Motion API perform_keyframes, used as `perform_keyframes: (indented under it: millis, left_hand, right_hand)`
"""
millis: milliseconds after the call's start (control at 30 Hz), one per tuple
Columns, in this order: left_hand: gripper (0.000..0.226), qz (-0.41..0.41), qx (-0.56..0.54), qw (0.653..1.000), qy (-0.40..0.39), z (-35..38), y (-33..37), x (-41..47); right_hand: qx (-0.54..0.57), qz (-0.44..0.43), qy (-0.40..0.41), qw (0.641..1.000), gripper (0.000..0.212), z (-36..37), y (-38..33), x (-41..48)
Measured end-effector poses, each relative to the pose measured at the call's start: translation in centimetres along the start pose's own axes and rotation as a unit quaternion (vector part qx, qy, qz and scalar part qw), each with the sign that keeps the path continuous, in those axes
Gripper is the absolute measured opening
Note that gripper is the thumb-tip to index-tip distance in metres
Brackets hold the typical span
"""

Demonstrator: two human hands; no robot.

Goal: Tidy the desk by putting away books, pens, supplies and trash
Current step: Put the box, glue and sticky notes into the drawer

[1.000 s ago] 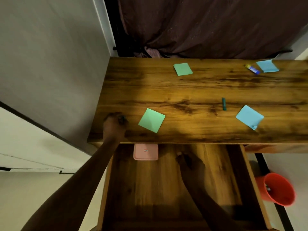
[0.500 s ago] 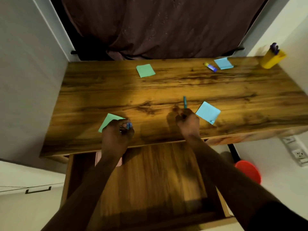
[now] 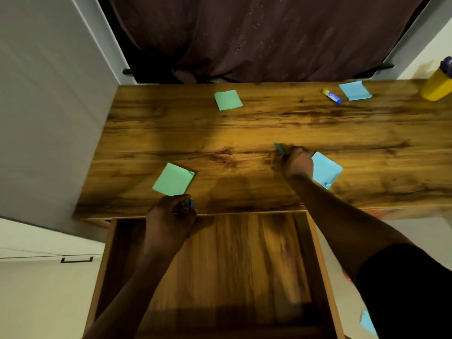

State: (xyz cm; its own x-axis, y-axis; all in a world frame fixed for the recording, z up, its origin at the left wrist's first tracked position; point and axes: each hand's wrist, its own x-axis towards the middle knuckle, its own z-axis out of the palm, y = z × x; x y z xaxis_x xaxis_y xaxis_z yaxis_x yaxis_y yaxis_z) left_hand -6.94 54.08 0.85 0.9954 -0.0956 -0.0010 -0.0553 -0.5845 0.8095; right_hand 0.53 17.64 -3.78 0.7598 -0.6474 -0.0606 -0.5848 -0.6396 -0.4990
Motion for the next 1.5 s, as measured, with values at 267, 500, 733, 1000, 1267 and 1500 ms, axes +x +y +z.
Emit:
perform_keyframes:
  millis: [267,500,733,1000,1267,1500]
  left_hand:
    - [0.027,-0.019,0.062,0.998,0.027,-4.3,-5.3,-4.1]
    - [0.018,-0.100,0.080,0.991,-0.041,-4.9,-10.6,-7.8]
    - [0.015,-0.158,0.175,0.966,-0.102,-4.2,-14.9,-6.8]
    - [0.017,-0.162,0.231,0.949,-0.141,-3.7,-18.0,-6.1]
    - [0.016,-0.168,0.212,0.950,-0.152,-3.9,-18.6,-6.4]
    - [0.017,-0.164,0.219,0.948,-0.160,-4.5,-18.2,-6.4]
  right_hand:
    - [0.183,-0.072,-0.006,0.980,0.014,-0.5,-2.6,-7.3]
    - [0.308,-0.011,-0.239,0.921,0.009,2.8,-5.6,-25.6]
    - [0.214,0.060,-0.417,0.881,0.015,11.6,-6.4,-33.9]
    - [0.151,0.104,-0.372,0.910,0.012,19.2,-7.6,-34.5]
    - [0.105,0.084,-0.342,0.930,0.018,21.3,-7.5,-35.4]
    - [0.120,0.089,-0.336,0.930,0.019,20.8,-7.9,-35.5]
